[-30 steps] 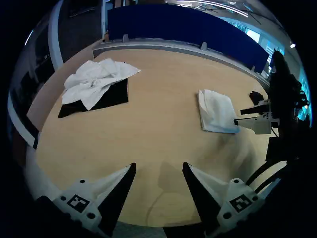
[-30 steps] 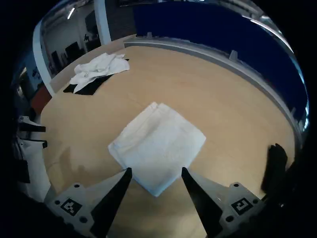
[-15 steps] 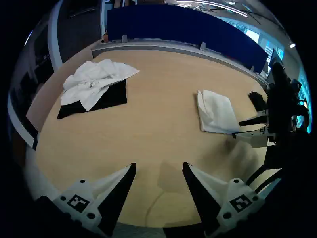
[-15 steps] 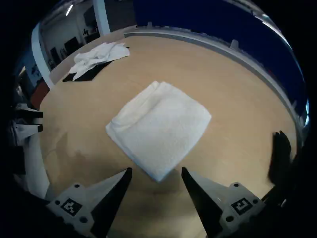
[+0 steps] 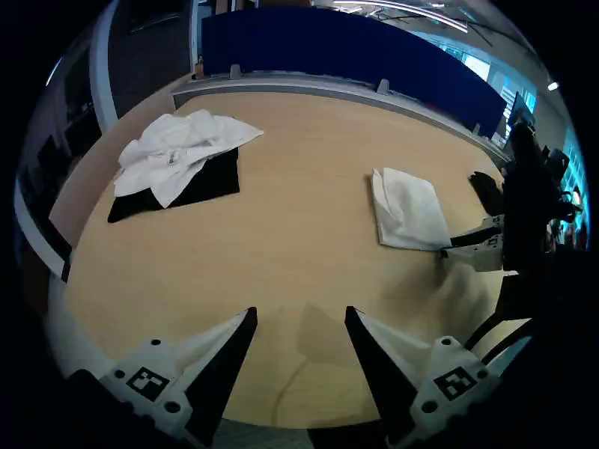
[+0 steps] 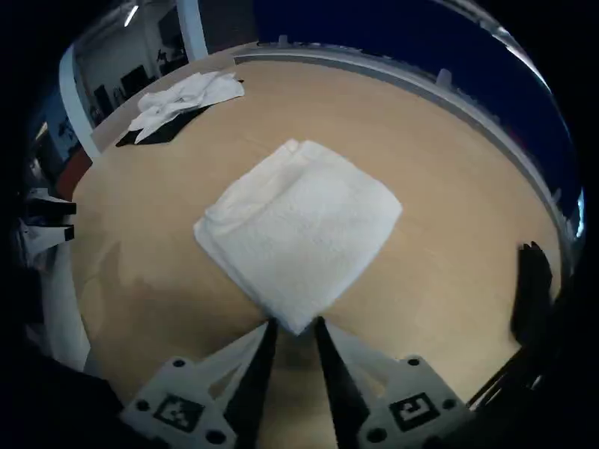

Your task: Fold towel

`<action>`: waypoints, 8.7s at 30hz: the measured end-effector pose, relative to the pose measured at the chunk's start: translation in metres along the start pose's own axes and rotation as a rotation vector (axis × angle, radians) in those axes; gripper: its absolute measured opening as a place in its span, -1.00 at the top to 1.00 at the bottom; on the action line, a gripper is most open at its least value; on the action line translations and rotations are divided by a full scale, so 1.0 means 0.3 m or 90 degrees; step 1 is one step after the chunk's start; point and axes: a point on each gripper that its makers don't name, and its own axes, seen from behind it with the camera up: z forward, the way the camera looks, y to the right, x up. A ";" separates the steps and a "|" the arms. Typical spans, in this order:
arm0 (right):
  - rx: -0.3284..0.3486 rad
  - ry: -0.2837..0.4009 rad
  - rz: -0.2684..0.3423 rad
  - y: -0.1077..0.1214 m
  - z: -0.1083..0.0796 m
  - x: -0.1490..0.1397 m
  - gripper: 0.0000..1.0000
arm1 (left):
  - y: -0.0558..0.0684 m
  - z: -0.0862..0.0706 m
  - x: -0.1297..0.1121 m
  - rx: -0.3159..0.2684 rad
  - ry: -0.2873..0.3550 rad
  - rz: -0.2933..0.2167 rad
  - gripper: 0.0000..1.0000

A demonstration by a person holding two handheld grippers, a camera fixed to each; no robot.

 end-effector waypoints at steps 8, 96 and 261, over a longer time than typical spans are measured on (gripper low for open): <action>0.008 0.017 0.027 -0.004 -0.006 0.006 0.91 | 0.001 -0.002 0.001 -0.001 0.000 0.000 -0.73; -0.144 0.218 -0.046 0.977 -0.720 0.663 0.95 | 0.137 -0.027 0.200 -0.008 0.054 0.029 -0.73; -0.278 0.484 0.296 0.747 -0.937 0.121 -1.00 | 0.226 -0.021 0.369 -0.043 0.122 0.067 -0.73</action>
